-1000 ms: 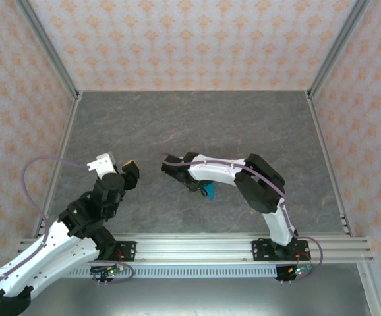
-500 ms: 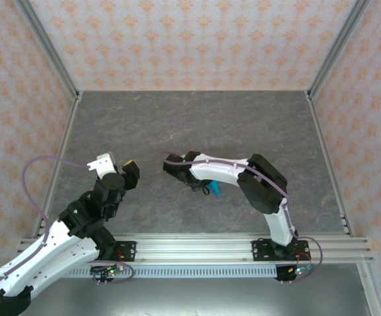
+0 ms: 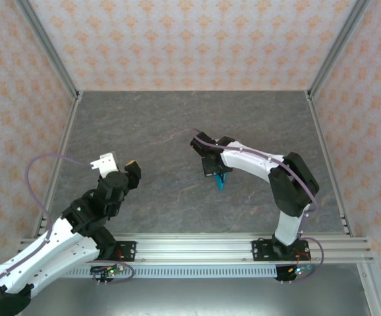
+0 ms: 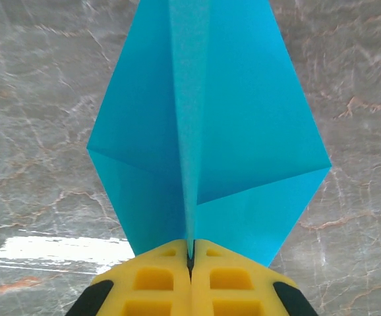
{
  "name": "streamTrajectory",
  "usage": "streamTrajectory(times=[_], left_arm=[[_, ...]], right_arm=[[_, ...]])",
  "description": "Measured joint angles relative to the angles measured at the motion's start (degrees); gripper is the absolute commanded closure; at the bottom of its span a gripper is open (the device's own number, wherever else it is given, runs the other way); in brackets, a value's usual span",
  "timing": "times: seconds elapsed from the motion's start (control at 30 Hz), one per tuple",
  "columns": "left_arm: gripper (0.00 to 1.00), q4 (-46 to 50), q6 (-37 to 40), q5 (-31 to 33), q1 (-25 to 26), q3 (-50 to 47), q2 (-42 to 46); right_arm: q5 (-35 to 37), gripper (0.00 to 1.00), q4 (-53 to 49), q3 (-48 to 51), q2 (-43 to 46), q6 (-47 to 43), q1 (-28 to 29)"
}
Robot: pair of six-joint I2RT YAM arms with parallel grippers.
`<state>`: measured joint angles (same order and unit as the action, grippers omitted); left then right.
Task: Fold a paper plane with a square sheet of paper (fold left side to right side)
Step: Pick up the paper plane at the center of the table.
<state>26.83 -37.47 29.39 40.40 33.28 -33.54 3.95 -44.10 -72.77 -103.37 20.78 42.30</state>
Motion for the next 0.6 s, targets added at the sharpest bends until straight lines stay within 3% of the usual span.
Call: streamTrajectory(times=[0.6], left_arm=[[0.35, -0.02, 0.02, -0.39, -0.02, 0.42, -1.51]], right_arm=[[-2.29, 0.83, 2.08, 0.02, -5.62, 0.13, -0.87]])
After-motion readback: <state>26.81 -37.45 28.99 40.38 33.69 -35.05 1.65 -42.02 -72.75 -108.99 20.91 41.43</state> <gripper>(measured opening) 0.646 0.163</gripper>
